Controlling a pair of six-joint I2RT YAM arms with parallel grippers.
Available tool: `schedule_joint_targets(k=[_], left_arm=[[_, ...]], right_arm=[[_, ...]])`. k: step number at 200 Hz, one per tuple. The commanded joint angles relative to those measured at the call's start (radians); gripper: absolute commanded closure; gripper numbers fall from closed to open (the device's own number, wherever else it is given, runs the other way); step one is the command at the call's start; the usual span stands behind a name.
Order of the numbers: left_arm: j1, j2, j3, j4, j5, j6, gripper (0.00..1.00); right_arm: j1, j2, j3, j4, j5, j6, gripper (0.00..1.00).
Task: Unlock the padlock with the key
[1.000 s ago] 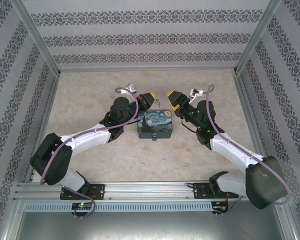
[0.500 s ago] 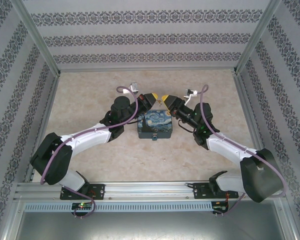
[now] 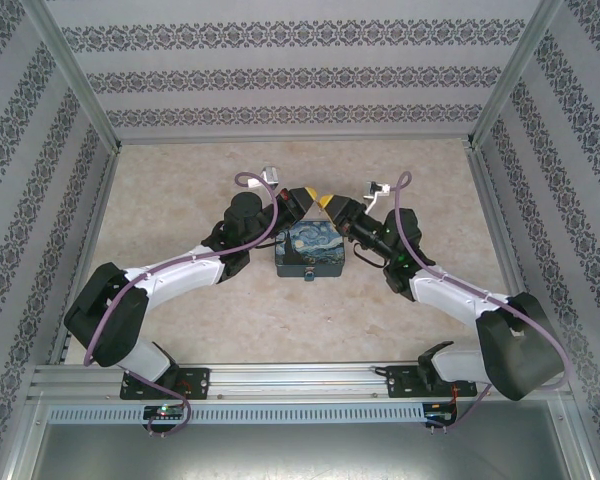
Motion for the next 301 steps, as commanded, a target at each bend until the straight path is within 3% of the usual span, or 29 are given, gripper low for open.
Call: schedule_joint_targets(k=[1, 56, 301], left_arm=[[0.013, 0.008, 0.024, 0.024, 0.015, -0.014, 1.00], [0.015, 0.005, 0.021, 0.023, 0.014, -0.013, 1.00], [0.014, 0.008, -0.008, 0.039, 0.024, -0.024, 1.00]], right_arm=[[0.015, 0.015, -0.004, 0.060, -0.015, -0.015, 0.70], [0.023, 0.030, 0.001, 0.065, -0.014, -0.016, 0.77], [-0.010, 0.054, 0.042, 0.068, -0.039, -0.002, 0.75]])
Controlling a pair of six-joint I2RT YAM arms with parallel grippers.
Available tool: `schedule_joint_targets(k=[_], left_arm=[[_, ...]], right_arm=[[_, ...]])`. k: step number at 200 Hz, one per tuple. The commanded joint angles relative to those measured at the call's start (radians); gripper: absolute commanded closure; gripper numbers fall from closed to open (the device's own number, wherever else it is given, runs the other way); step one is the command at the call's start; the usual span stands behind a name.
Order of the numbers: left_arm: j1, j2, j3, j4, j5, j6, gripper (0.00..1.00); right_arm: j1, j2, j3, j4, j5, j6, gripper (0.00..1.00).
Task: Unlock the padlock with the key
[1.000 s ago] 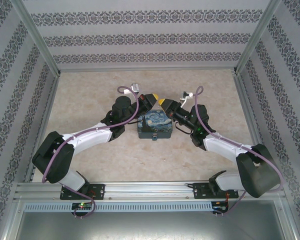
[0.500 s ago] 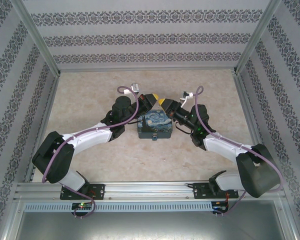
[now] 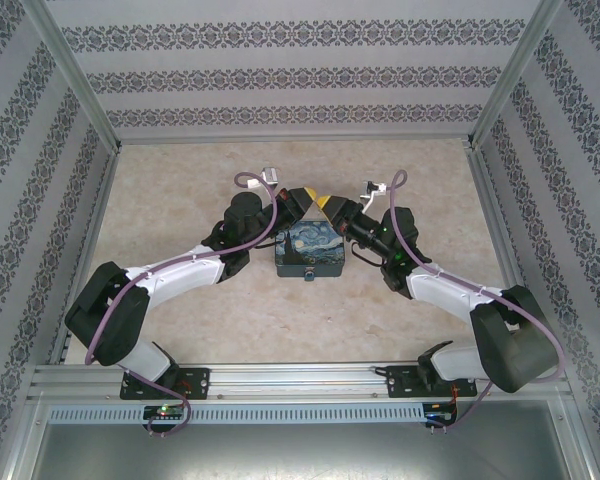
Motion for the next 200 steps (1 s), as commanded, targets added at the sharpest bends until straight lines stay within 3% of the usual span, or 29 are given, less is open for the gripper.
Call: schedule_joint_targets(k=[1, 87, 119, 171, 180, 200], left_arm=[[0.008, 0.003, -0.005, 0.038, 0.019, -0.004, 1.00], [0.009, 0.011, 0.001, 0.041, 0.019, -0.006, 1.00], [0.009, 0.012, -0.003, 0.042, 0.018, -0.008, 1.00], [0.009, 0.008, -0.012, 0.037, 0.022, -0.012, 1.00], [0.009, 0.004, -0.013, 0.027, 0.020, -0.012, 0.91], [0.009, -0.010, -0.025, 0.003, 0.016, -0.010, 0.54]], right_arm=[[-0.007, 0.011, 0.029, 0.040, -0.021, -0.002, 0.75], [-0.007, 0.016, 0.015, 0.055, -0.034, 0.001, 0.89], [-0.007, 0.017, 0.005, 0.064, -0.031, 0.006, 1.00], [-0.007, 0.010, -0.015, 0.070, -0.022, 0.008, 1.00], [-0.007, 0.002, -0.025, 0.068, -0.016, 0.007, 1.00], [-0.009, -0.018, -0.049, 0.052, -0.005, 0.000, 1.00]])
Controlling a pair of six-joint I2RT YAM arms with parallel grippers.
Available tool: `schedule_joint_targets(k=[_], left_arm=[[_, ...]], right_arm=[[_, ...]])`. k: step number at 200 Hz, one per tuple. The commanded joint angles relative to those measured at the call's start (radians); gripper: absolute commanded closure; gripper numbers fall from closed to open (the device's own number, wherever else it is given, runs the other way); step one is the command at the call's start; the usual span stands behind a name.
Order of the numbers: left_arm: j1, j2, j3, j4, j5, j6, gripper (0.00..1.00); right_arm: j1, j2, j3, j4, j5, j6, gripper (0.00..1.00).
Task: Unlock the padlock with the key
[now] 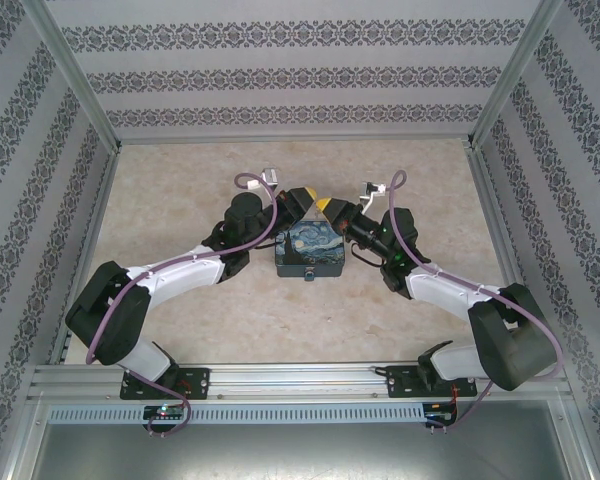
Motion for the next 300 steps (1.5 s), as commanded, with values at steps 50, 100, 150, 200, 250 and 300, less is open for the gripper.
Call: schedule_joint_targets(k=[50, 100, 150, 200, 250, 300], left_arm=[[0.017, -0.118, -0.036, -0.203, -0.016, 0.073, 0.09], [0.003, -0.235, 0.000, -0.641, -0.062, 0.265, 0.02], [-0.093, -0.286, -0.086, -0.804, -0.194, 0.327, 0.03], [-0.172, -0.219, -0.229, -0.618, -0.098, 0.407, 0.05], [-0.236, -0.180, -0.287, -0.510, -0.128, 0.449, 0.03], [-0.276, -0.114, -0.275, -0.458, -0.210, 0.460, 0.00]], right_arm=[[-0.035, -0.088, -0.103, -0.073, 0.024, -0.038, 1.00], [-0.083, -0.160, -0.102, -0.318, 0.020, -0.153, 1.00], [-0.111, -0.098, -0.055, -0.376, -0.045, -0.225, 1.00], [-0.119, -0.031, -0.035, -0.351, -0.083, -0.252, 1.00], [-0.127, -0.019, -0.044, -0.323, -0.086, -0.250, 1.00], [-0.127, -0.023, -0.049, -0.329, -0.103, -0.252, 1.00]])
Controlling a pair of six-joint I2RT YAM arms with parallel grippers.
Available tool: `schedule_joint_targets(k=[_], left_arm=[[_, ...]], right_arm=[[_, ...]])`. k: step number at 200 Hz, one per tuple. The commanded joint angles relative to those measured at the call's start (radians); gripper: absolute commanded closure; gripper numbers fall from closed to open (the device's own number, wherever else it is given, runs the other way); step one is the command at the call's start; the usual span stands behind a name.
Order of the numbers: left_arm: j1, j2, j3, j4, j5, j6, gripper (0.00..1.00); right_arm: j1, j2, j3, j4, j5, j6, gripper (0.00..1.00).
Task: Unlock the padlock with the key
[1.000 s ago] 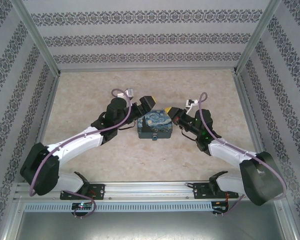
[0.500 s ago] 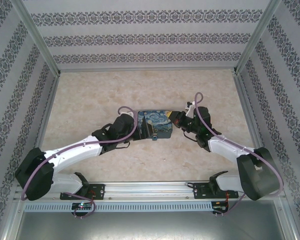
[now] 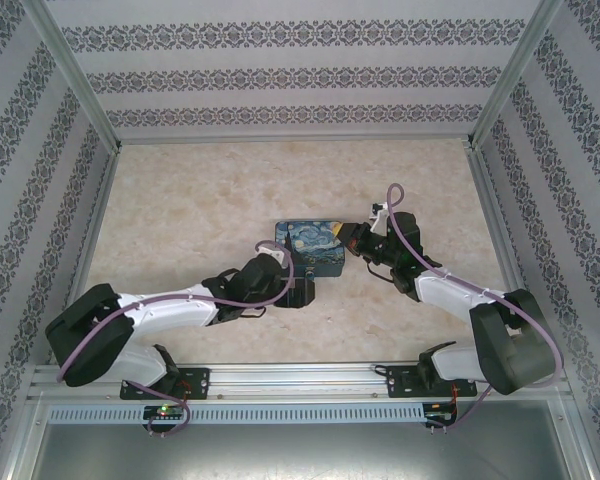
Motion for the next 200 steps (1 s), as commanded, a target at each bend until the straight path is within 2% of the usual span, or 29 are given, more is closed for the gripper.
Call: schedule_joint_targets(k=[1, 113, 200], left_arm=[[-0.028, 0.029, 0.006, 0.080, -0.061, 0.038, 0.00], [-0.039, 0.169, 0.024, 0.265, -0.039, 0.111, 0.03], [0.000, 0.110, -0.074, 0.341, -0.025, 0.132, 0.04]], right_arm=[[-0.009, 0.005, 0.013, 0.030, -0.027, -0.026, 1.00], [-0.028, -0.016, -0.015, 0.008, -0.021, -0.025, 1.00], [0.013, 0.002, 0.022, -0.002, 0.017, -0.006, 1.00]])
